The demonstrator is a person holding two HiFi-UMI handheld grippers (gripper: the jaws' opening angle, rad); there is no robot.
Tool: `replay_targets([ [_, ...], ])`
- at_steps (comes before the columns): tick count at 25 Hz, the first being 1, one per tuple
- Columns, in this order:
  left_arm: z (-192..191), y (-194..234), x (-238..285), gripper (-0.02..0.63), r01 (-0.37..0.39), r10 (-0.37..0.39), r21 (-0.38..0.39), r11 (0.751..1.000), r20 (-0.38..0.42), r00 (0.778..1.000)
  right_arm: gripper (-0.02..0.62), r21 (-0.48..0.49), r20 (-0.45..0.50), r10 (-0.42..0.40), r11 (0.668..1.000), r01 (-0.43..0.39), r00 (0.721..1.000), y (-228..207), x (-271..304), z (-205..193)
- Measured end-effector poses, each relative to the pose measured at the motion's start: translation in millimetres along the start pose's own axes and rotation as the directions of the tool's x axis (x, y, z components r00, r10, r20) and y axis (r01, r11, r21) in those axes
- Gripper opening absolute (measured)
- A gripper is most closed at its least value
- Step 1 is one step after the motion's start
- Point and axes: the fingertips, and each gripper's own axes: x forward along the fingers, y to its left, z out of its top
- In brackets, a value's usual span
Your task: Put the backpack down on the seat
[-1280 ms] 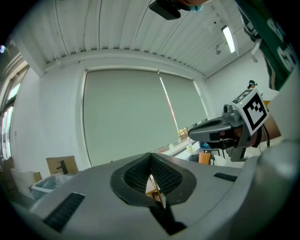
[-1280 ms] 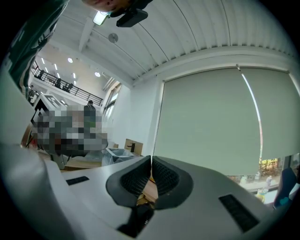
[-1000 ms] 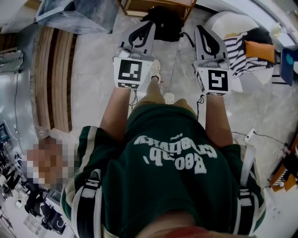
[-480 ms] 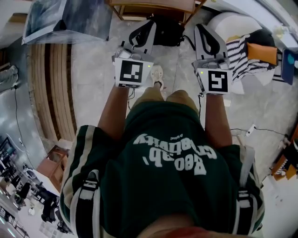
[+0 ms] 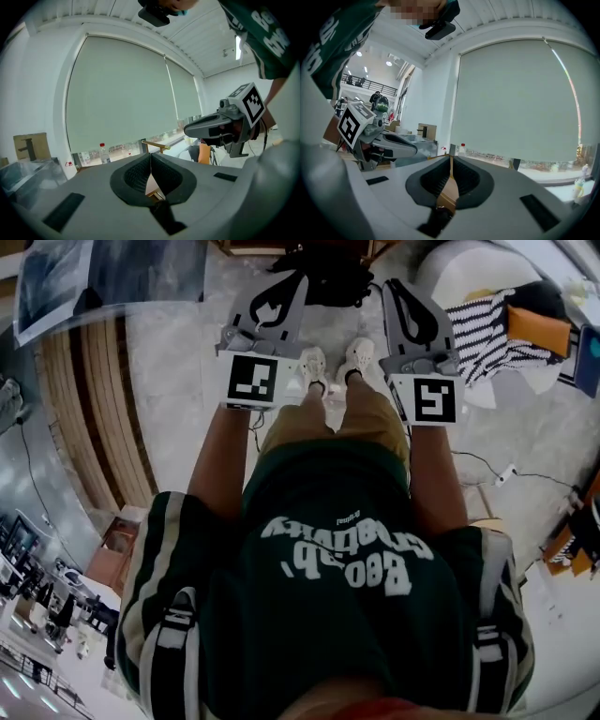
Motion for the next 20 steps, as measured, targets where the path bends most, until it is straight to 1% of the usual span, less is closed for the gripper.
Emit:
replay_targets([
  [3,-32,0,27,0.020,0.017,-0.017,0.013,1.000,-0.008,1.000,0.035,0.022,0.000,0.016,1.000,-0.016,1.000,-11,22,-37],
  [6,-72,-13,43,0.020,0.047,-0.048,-0.006,0.999,-0.067,0.997,0.045,0.086,-0.034,0.054,0.995,-0.051,0.998,-18,29,-85],
  [7,-84,-16,49,0.021,0.063,-0.063,-0.002,0.998,-0.083,0.995,0.082,0.112,-0.041,0.069,0.992,-0.064,0.997,-21,33,-99],
  [8,-95,-19,56,0.023,0.076,-0.075,0.001,0.997,-0.098,0.992,0.152,0.133,-0.050,0.085,0.988,-0.078,0.995,-23,38,-113],
  [9,-106,-22,62,0.041,0.084,-0.085,-0.006,0.996,-0.117,0.990,0.193,0.146,-0.067,0.103,0.985,-0.092,0.992,-25,42,-127],
  [10,-118,-24,68,0.094,0.089,-0.091,-0.020,0.996,-0.138,0.986,0.208,0.153,-0.094,0.122,0.982,-0.107,0.988,-26,46,-143],
  [11,-131,-25,73,0.129,0.091,-0.096,-0.036,0.995,-0.159,0.983,0.219,0.158,-0.122,0.140,0.980,-0.120,0.983,-26,50,-159],
  [15,-187,-32,91,0.192,0.094,-0.113,-0.089,0.992,-0.240,0.964,0.232,0.188,-0.197,0.186,0.971,-0.149,0.963,-28,66,-225],
  [18,-226,-39,105,0.226,0.094,-0.123,-0.115,0.989,-0.273,0.954,0.239,0.195,-0.255,0.200,0.969,-0.152,0.946,-33,74,-273],
  [20,-245,-40,110,0.244,0.089,-0.126,-0.135,0.987,-0.291,0.948,0.241,0.200,-0.295,0.223,0.965,-0.168,0.929,-32,78,-300],
])
